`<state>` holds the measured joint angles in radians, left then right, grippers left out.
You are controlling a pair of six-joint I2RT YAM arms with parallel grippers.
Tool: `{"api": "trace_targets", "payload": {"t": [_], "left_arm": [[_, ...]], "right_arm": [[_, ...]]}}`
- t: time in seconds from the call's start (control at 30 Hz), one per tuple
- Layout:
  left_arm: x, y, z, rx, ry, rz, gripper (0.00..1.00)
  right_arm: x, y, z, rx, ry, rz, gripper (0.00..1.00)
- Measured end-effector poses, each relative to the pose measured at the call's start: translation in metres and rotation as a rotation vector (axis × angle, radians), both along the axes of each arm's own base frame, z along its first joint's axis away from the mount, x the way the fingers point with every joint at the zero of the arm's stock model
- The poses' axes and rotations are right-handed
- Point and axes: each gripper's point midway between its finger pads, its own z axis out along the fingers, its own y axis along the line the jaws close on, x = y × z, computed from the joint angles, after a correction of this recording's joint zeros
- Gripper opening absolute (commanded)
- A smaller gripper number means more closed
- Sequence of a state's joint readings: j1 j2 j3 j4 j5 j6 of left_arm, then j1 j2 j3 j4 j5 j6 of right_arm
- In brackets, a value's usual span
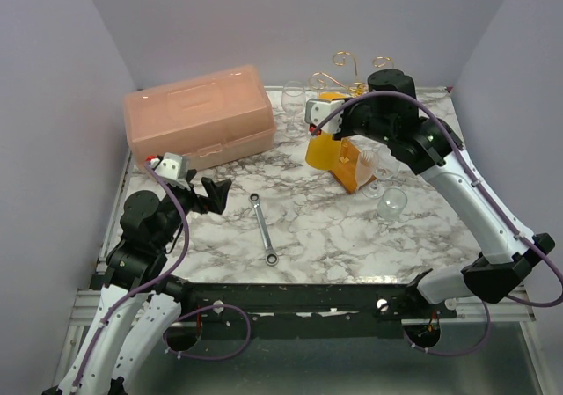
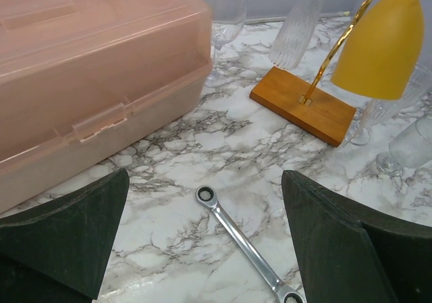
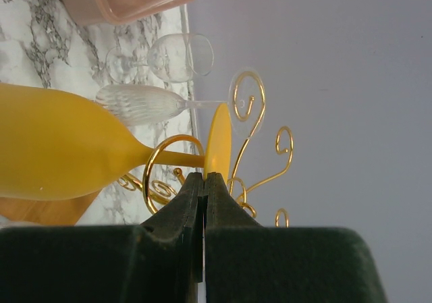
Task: Place the wine glass upside down on the wine glass rack
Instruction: Turn the wine glass upside down at the wine rack.
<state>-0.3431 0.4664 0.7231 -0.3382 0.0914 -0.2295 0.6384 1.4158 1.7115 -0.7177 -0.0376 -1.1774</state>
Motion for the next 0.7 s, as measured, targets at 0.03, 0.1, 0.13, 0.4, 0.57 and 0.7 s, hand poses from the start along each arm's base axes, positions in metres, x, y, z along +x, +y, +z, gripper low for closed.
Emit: {"api": "trace_targets", "payload": {"t": [0.03,0.1,0.13,0.4,0.57,0.7], "left_arm": [[0.000,0.000,0.000,0.000,0.000,0.000,0.98],[0.000,0.000,0.000,-0.001,0.001,-0.002,0.99],[0.000,0.000,0.000,-0.002,0.001,-0.002,0.99],[-0.001,-0.001,0.000,-0.004,0.002,-0.009,0.98],[-0.001,-0.002,0.000,-0.004,0.002,-0.012,0.99],[-0.001,-0.002,0.000,-0.004,0.002,-0.016,0.98]], "right_arm": [[-0.001,0.002,0.001,0.003,-0.001,0.003,0.00],[-0.003,0.006,0.001,0.009,-0.001,0.009,0.00],[-0.004,0.007,0.001,0.010,-0.001,0.012,0.00],[-0.010,0.015,0.001,0.017,0.007,0.021,0.00],[-0.012,0.009,-0.001,0.014,0.008,0.001,0.01],[-0.020,0.001,-0.008,0.004,0.012,-0.012,0.04]]}}
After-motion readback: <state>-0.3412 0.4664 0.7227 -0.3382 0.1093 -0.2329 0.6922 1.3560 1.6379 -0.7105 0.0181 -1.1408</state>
